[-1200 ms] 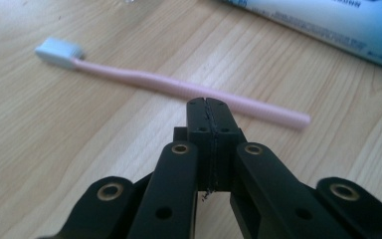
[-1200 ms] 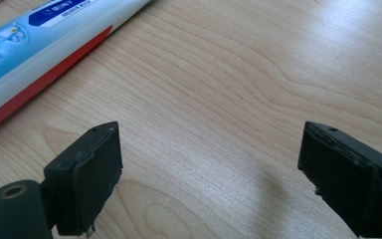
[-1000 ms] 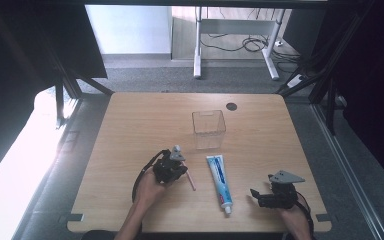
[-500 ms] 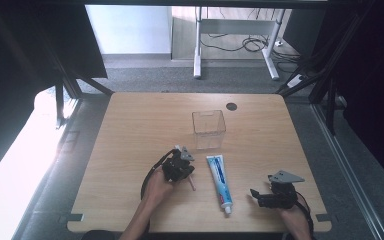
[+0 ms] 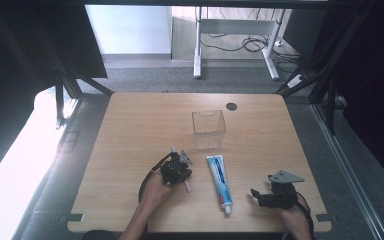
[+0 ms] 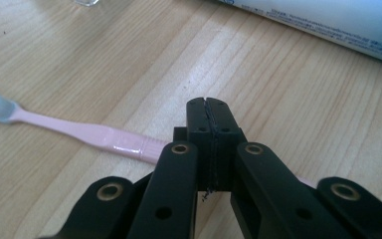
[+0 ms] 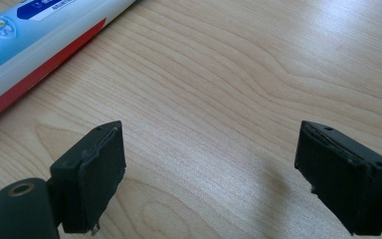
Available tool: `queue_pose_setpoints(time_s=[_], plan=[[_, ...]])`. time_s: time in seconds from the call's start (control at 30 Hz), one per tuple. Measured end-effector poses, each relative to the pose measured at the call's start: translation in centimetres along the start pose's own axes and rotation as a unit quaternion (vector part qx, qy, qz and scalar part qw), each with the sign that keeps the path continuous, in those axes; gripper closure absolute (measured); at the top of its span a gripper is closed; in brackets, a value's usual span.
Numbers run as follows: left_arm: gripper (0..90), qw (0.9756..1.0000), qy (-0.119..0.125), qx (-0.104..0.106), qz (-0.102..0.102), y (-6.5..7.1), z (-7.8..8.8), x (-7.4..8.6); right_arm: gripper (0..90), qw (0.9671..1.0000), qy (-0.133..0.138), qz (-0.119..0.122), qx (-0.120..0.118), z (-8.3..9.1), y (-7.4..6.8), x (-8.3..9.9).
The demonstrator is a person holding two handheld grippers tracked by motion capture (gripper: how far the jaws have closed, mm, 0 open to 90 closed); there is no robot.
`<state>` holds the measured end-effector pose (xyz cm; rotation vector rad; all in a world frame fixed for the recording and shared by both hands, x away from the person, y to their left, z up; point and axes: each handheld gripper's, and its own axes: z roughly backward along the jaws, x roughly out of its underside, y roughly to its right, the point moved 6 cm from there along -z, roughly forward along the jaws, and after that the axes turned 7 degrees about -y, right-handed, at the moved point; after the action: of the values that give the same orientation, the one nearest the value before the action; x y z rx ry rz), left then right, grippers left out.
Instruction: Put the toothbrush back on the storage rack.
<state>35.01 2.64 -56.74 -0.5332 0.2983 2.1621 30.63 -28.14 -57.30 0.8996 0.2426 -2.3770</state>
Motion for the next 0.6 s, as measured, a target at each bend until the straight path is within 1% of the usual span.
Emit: queue_pose_setpoints(time_s=[0.13, 0.37, 0.6], plan=[[89.4, 1.0, 0.001, 0.004, 0.003, 0.0, 0.0, 0.3, 12.6, 1.0, -0.001, 0.001, 0.001, 0.0, 0.0, 0.0], [89.4, 0.9999, 0.003, 0.004, 0.009, 0.1, 0.5, 1.0, 12.7, 1.0, -0.002, 0.001, 0.002, 0.0, 0.0, 0.0], [89.3, 0.9998, -0.005, 0.003, 0.016, 0.0, 0.8, 2.1, 12.7, 1.0, -0.002, 0.003, 0.003, 0.0, -0.1, 0.0]])
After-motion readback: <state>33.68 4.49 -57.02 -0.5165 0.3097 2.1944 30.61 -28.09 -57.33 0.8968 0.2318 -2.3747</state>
